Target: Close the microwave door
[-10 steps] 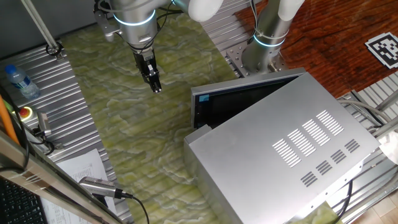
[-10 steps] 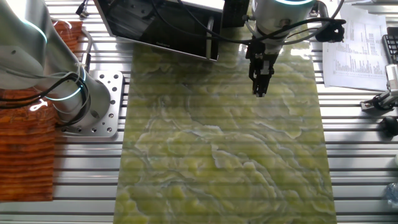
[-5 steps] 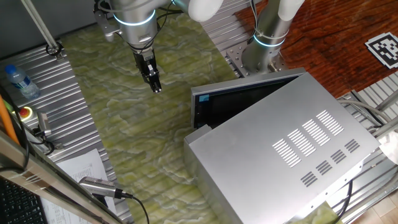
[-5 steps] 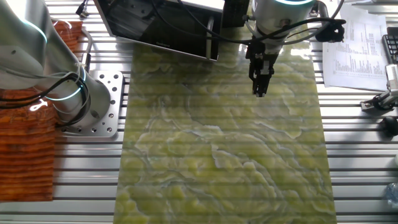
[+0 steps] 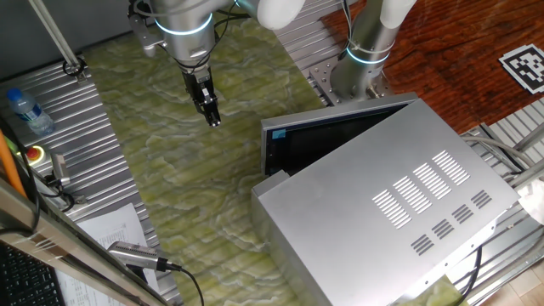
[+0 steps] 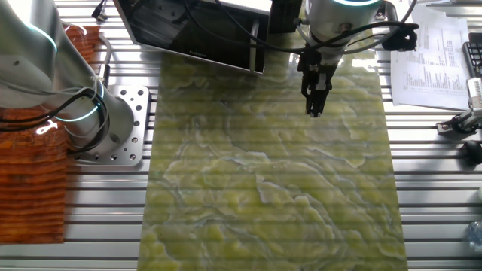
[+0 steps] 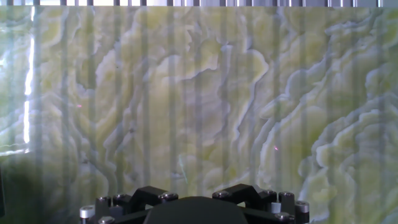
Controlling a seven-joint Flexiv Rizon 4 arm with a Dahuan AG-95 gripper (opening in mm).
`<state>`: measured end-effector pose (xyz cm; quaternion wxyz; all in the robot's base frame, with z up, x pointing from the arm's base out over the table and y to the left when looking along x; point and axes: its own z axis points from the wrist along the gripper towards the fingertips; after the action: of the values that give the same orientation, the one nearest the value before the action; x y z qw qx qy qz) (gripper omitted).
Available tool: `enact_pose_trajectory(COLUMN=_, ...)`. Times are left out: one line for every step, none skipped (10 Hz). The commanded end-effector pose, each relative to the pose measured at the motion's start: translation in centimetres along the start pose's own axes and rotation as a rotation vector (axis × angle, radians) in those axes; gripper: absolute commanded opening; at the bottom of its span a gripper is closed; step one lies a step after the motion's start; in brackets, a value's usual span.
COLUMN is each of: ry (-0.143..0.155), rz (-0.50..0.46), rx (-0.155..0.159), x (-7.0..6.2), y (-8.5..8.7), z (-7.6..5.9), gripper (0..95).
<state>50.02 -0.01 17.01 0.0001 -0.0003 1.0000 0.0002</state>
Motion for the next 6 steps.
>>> enact_pose_trajectory(ry=-0.052, rz=0.041, rx=0.007, x=0.02, y=0.01, z=0.01, gripper=0.0)
enact_pose_trajectory(ry=-0.051, rz=0.041, rx=0.009, x=0.02, y=0.00, z=0.00, gripper=0.0)
enact_pose_trajectory(ry=-0.049, rz=0.041, rx=0.021, x=0.06, y=-0.08, z=-0.05, gripper=0.0)
enact_pose_trajectory(ry=-0.049, rz=0.042, rx=0.021, x=0.07, y=-0.11, z=-0.07, gripper=0.0)
enact_pose_trajectory(ry=-0.049, rz=0.043, rx=0.023, x=0.07, y=-0.11, z=-0.07, gripper=0.0)
enact_pose_trajectory(ry=-0.047, rz=0.044, rx=0.025, x=0.08, y=-0.13, z=-0.08, gripper=0.0)
